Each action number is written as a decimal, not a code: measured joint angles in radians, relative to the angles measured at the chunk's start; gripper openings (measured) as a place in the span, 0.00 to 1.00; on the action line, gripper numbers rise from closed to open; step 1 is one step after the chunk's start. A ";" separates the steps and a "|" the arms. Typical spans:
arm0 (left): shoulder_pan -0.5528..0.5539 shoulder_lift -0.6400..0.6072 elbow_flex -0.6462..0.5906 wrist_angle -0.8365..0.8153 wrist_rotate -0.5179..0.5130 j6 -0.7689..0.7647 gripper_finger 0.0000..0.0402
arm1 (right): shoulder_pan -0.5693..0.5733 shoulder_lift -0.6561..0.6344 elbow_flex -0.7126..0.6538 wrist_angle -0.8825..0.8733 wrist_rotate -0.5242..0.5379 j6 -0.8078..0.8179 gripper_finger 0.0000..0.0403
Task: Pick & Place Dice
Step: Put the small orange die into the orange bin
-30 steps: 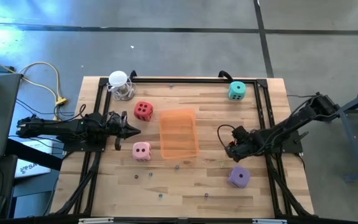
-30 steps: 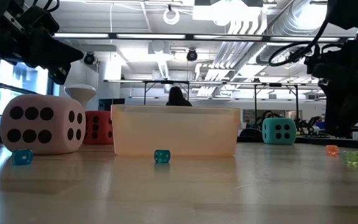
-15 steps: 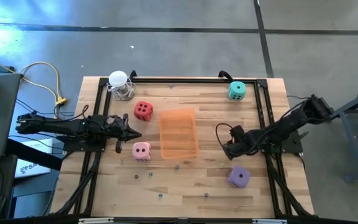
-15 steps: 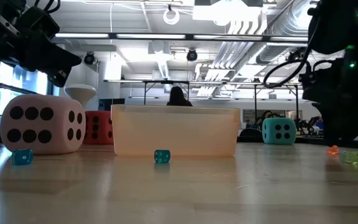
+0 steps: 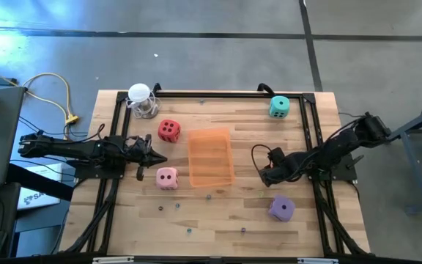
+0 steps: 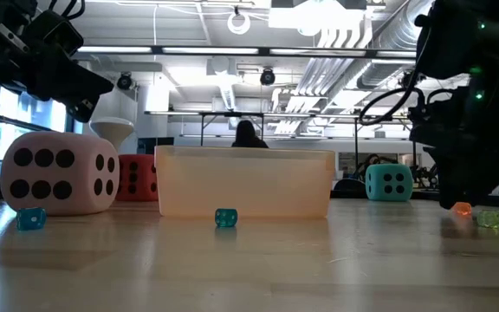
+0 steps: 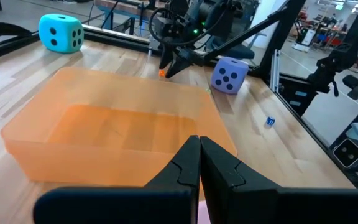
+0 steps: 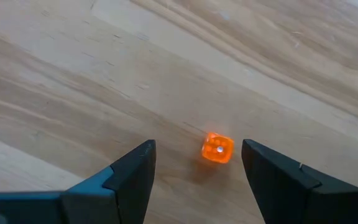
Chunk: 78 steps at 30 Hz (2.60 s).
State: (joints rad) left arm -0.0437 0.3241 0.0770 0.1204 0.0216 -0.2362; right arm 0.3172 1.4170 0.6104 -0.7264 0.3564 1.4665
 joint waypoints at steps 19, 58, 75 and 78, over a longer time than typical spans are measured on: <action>0.000 0.000 0.000 0.000 0.000 0.000 0.00 | -0.029 -0.003 -0.050 0.056 -0.025 0.018 0.57; 0.000 0.000 0.000 -0.001 0.009 -0.005 0.00 | -0.059 -0.002 -0.052 0.081 -0.087 -0.035 0.27; 0.000 0.000 0.000 -0.001 0.003 0.003 0.00 | -0.058 -0.001 -0.052 0.080 -0.100 -0.057 0.27; 0.000 0.000 0.000 -0.001 0.003 0.003 0.00 | -0.058 -0.001 -0.052 0.080 -0.101 -0.061 0.27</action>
State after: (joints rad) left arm -0.0436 0.3241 0.0772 0.1196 0.0250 -0.2337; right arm 0.2592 1.4158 0.5583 -0.6464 0.2557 1.4058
